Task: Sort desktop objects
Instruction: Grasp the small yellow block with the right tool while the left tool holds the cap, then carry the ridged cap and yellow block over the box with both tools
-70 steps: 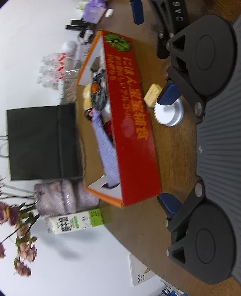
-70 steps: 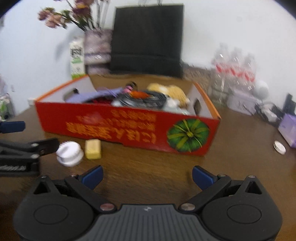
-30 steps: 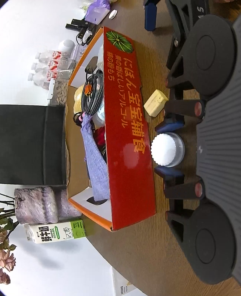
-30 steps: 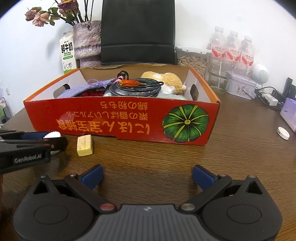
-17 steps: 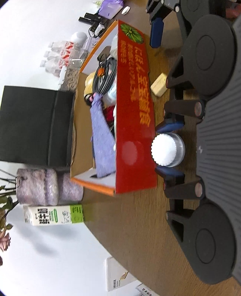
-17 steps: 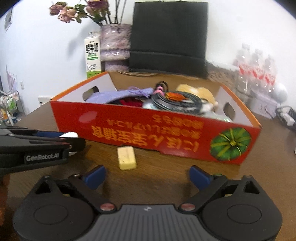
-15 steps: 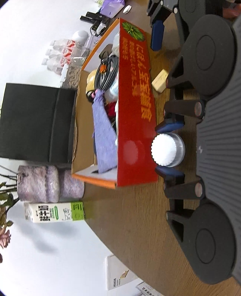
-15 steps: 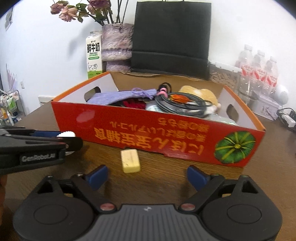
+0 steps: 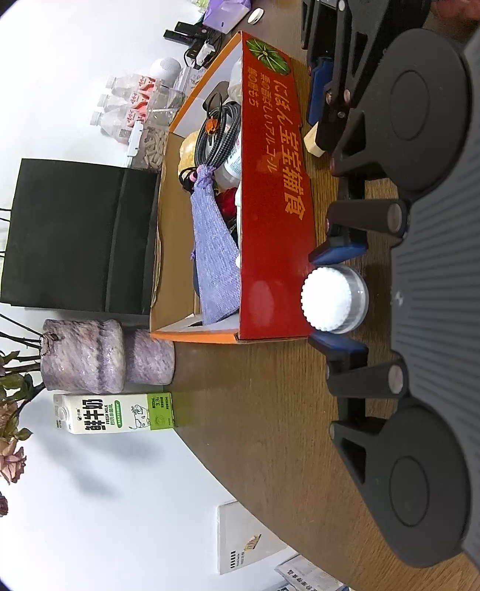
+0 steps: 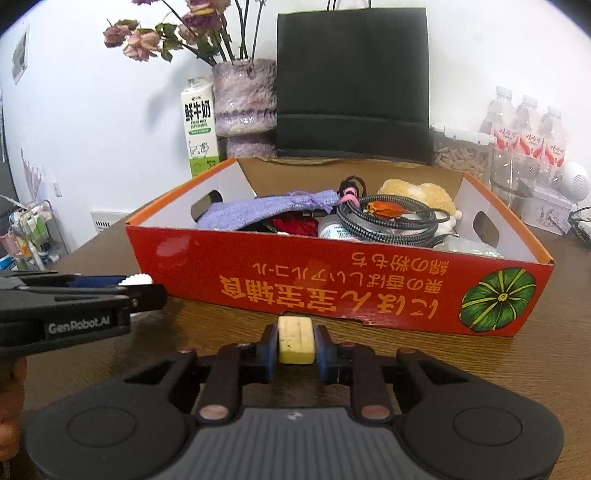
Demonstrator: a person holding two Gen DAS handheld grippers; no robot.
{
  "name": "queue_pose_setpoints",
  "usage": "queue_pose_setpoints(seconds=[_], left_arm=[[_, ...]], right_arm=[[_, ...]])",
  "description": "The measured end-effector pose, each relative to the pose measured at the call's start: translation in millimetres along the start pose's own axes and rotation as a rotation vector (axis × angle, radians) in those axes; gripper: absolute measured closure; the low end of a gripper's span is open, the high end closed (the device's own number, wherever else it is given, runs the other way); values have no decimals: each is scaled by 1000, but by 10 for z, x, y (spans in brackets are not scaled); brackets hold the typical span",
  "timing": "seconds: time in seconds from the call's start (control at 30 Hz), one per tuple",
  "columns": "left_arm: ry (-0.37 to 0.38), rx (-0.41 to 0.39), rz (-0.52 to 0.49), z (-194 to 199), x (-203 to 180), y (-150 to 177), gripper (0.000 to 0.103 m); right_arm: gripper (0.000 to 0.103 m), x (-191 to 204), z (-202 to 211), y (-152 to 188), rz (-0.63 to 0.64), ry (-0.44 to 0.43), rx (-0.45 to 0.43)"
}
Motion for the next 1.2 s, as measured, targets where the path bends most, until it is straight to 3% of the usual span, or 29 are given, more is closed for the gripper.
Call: queue_pose_setpoints(seconds=[0.3, 0.57, 1.2], left_arm=[[1, -51, -14, 152, -64, -43, 62], [-25, -178, -41, 434, -159, -320, 62], [-58, -280, 20, -9, -456, -1153, 62]], right_arm=[[83, 59, 161, -71, 6, -14, -48], [83, 11, 387, -336, 8, -13, -142], [83, -646, 104, -1055, -28, 63, -243]])
Point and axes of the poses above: each gripper's, at about its wrist camera, not at the fingertips, and z roughly against the way its jaws point, x to its left, y to its underside, the point moved 10 cm from there along -z, roughly the way its jaws point, and after that the axes turned 2 degrees about x, right-handed, at the moved point
